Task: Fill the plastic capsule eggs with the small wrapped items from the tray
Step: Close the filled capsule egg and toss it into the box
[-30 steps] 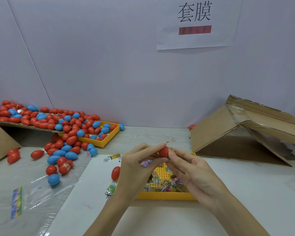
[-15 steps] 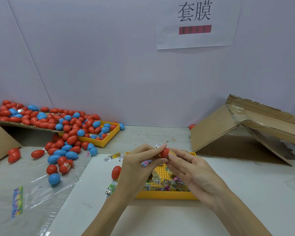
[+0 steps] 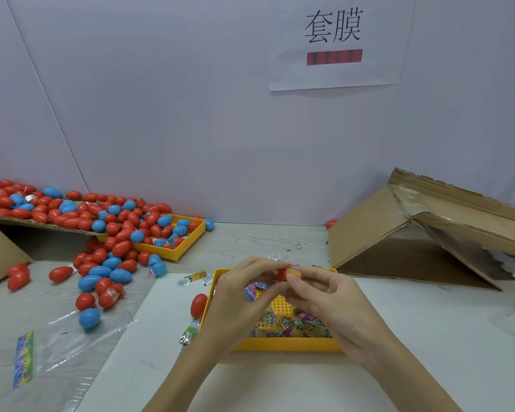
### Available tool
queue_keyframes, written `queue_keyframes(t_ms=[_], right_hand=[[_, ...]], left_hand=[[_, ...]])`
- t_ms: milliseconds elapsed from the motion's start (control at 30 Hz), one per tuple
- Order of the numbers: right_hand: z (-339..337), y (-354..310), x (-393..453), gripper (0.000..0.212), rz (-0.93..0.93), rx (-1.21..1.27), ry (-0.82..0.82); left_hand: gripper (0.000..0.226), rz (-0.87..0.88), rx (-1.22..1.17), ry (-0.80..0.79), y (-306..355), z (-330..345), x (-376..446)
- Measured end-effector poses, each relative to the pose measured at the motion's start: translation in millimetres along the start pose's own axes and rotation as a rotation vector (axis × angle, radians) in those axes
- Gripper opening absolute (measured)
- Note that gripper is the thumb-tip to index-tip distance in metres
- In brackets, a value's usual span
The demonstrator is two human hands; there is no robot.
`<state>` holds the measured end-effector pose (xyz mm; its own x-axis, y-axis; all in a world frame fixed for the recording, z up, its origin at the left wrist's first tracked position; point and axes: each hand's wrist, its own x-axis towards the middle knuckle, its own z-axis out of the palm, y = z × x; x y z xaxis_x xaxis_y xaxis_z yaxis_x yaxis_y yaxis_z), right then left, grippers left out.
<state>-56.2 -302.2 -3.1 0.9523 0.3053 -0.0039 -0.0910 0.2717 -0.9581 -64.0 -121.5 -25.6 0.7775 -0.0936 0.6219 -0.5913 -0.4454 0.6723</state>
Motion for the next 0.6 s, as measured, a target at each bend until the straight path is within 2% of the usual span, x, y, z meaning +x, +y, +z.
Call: queue_keyframes(t_ms=[100, 167, 233, 300, 333, 400, 500, 600], right_hand=[[-3, 2, 1, 0.026, -0.016, -0.165, 0.013], [-6, 2, 7, 0.025, -0.020, -0.166, 0.038], [-15, -13, 20, 0.025, -0.015, 0.087, 0.062], [-30, -42, 35, 0.027, -0.038, 0.523, 0.070], [-39, -58, 42, 0.027, -0.091, 0.707, 0.090], [-54, -85, 53, 0.033, -0.222, 0.885, 0.164], [-61, -89, 61, 0.052, -0.227, 0.787, 0.184], [-53, -56, 53, 0.048, -0.127, 0.521, 0.141]], left_hand=[[0.042, -0.010, 0.005, 0.025, -1, 0, 0], [0.054, -0.082, -0.029, 0.021, -1, 1, -2], [0.057, -0.147, -0.048, 0.051, 0, 1, -2], [0.049, -0.183, -0.032, 0.100, 0, -2, 1], [0.044, -0.194, -0.022, 0.121, 0, -4, 2], [0.036, -0.213, 0.002, 0.138, 2, -6, 4], [0.022, -0.238, 0.030, 0.119, 3, -7, 4], [0.011, -0.246, 0.078, 0.110, 1, -8, 5]])
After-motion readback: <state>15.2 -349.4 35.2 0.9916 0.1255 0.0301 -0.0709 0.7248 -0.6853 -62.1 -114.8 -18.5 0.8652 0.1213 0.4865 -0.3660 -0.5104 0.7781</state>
